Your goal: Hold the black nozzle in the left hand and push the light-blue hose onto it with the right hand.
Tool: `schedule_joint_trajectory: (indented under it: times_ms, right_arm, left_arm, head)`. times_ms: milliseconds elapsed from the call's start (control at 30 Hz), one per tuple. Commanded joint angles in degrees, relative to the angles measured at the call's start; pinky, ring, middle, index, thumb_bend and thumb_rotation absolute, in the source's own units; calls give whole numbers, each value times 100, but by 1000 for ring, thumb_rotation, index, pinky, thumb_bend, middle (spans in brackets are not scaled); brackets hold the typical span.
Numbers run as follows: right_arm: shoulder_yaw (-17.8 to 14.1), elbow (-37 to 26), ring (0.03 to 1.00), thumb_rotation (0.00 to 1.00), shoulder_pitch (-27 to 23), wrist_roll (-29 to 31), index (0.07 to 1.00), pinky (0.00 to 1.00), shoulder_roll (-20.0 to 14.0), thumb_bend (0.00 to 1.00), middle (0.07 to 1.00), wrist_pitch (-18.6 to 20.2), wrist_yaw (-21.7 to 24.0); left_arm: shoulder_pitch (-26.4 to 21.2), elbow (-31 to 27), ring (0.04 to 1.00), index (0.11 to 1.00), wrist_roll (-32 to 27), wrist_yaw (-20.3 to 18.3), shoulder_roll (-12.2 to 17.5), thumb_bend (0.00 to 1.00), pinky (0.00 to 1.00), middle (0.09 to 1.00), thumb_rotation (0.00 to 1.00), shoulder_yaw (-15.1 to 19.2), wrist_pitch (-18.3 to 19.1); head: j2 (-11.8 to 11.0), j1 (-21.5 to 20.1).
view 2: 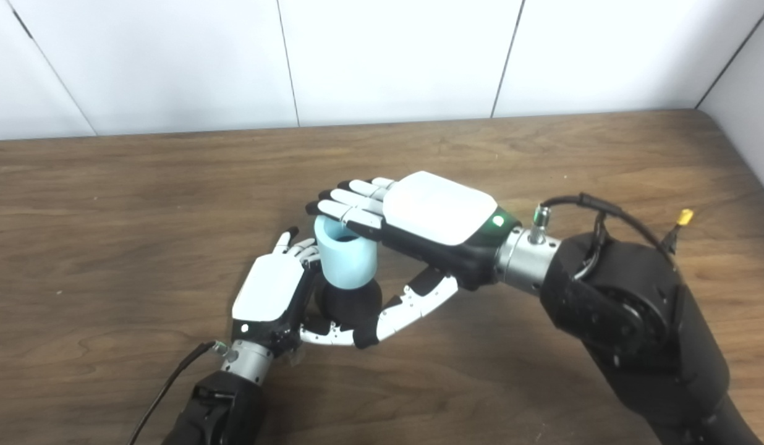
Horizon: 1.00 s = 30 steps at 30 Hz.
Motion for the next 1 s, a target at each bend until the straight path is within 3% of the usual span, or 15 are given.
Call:
schedule_joint_trajectory:
  times_ms: [0, 300, 633, 967]
  right_arm:
    - [-37, -26, 1000, 923, -53, -63, 983, 977, 39, 716, 1000, -162, -244]
    - [234, 94, 1000, 921, 7, -528, 971, 983, 223, 702, 1000, -510, -198]
    - [259, 220, 995, 932, -46, -639, 928, 996, 357, 685, 972, -628, -230]
    - [166, 280, 819, 890, 76, -334, 795, 853, 216, 697, 814, -440, -177]
  left_arm:
    - [100, 61, 849, 481, 13, -198, 6, 523, 1000, 746, 50, -100, -57]
    - [107, 41, 851, 483, 9, -251, 23, 522, 1000, 752, 48, -108, -49]
    - [119, 93, 841, 482, 68, -127, -2, 524, 1000, 746, 50, -135, -71]
    - [108, 39, 857, 483, 42, -269, 2, 523, 1000, 755, 49, -131, -24]
  head:
    - [10, -10]
    - [9, -20]
    - [30, -17]
    - [45, -20]
